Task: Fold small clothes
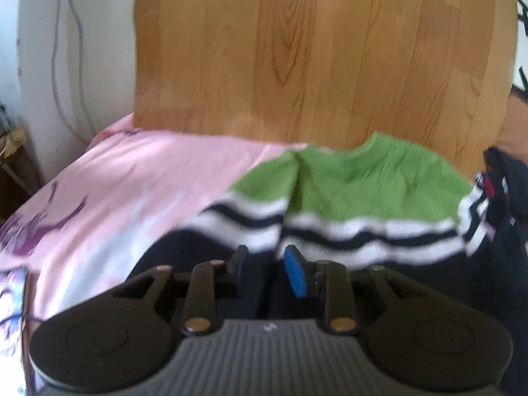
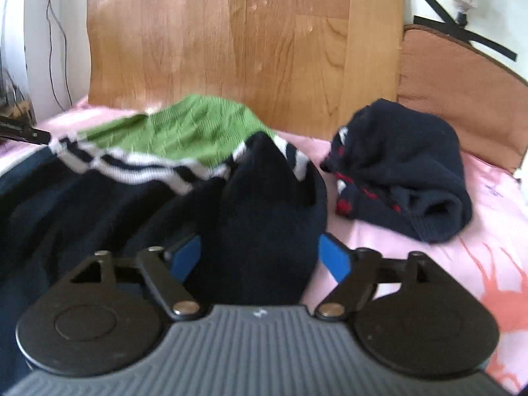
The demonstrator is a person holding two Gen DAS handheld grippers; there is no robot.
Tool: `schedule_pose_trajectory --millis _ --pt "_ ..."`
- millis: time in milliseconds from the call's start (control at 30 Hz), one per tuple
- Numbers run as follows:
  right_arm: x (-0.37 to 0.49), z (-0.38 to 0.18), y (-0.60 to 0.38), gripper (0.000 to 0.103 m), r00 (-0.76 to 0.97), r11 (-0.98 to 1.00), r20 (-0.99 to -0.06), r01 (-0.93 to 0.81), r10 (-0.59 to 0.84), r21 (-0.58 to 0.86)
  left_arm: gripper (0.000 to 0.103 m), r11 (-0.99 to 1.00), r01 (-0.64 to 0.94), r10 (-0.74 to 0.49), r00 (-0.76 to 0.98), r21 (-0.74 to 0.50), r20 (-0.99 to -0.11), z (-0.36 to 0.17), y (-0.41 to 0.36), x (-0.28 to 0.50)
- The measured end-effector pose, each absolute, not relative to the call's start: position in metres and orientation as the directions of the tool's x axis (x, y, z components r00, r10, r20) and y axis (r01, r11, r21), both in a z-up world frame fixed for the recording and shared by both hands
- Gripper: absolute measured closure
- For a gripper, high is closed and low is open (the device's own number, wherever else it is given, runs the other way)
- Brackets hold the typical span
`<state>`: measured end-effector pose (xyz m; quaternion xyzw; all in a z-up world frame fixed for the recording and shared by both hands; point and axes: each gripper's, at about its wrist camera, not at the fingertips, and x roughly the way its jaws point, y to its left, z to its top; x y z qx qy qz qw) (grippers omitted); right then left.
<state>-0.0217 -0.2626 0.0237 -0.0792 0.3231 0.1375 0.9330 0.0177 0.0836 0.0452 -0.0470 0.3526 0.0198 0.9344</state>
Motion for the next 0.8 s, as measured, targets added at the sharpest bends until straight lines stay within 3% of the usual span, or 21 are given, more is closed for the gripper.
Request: schedule_pose_trajectory --millis 67,100,133,167,200,333,433,467,500,633,800 --pt "-0.032 0.011 -0.26 0.021 0.75 0.953 -0.641 -0.288 0.163 -0.096 0.072 0.993 -0.09 0.013 0.747 -0.082 -0.665 0.041 0.094 0.006" --pt "-0.037 0.007 -0.261 0.029 0.739 0.953 -0.654 -0.288 0.162 -0.089 0.07 0.991 -0.102 0.017 0.746 -0.088 -0.666 0.04 0.1 0.002" --pt "-0.039 0.001 -0.262 0.052 0.724 0.953 -0.666 -0.297 0.179 -0.066 0.066 0.989 -0.116 0.026 0.745 -0.09 -0.667 0.042 0.104 0.0" --pt "-0.041 -0.001 -0.266 0.066 0.714 0.95 -0.662 -0.311 0.228 -0.009 0.064 0.988 -0.131 0.039 0.743 -0.088 -0.668 0.042 0.11 -0.002" --pt "-0.04 -0.001 -0.268 0.095 0.712 0.953 -0.66 -0.301 0.238 0.019 0.064 0.986 -0.143 0.051 0.742 -0.084 -0.669 0.043 0.114 -0.003" --pt "-0.034 0.019 -0.28 0.096 0.802 0.969 -0.597 -0.175 0.036 -0.177 0.064 0.982 -0.171 0.082 0.75 -0.073 -0.656 0.049 0.126 -0.011" --pt "-0.014 0.024 -0.322 0.099 0.817 0.857 -0.429 0.144 -0.385 -0.494 0.062 0.981 -0.181 0.089 0.752 -0.074 -0.654 0.05 0.132 -0.014" --pt "-0.008 0.026 -0.339 0.096 0.778 0.818 -0.406 0.229 -0.48 -0.528 0.061 0.98 -0.182 0.088 0.753 -0.079 -0.652 0.05 0.133 -0.016" --pt "-0.009 0.035 -0.358 0.095 0.758 0.837 -0.429 0.278 -0.492 -0.471 0.06 0.979 -0.186 0.089 0.755 -0.081 -0.65 0.05 0.134 -0.017" --pt "-0.029 0.067 -0.377 0.093 0.832 0.972 -0.504 0.219 -0.233 -0.089 0.059 0.971 -0.209 0.088 0.765 -0.117 -0.638 0.053 0.141 -0.03" --pt "-0.012 0.07 -0.309 0.092 0.822 0.993 -0.559 -0.068 0.111 0.097 0.058 0.956 -0.241 0.094 0.788 -0.165 -0.608 0.063 0.156 -0.061"
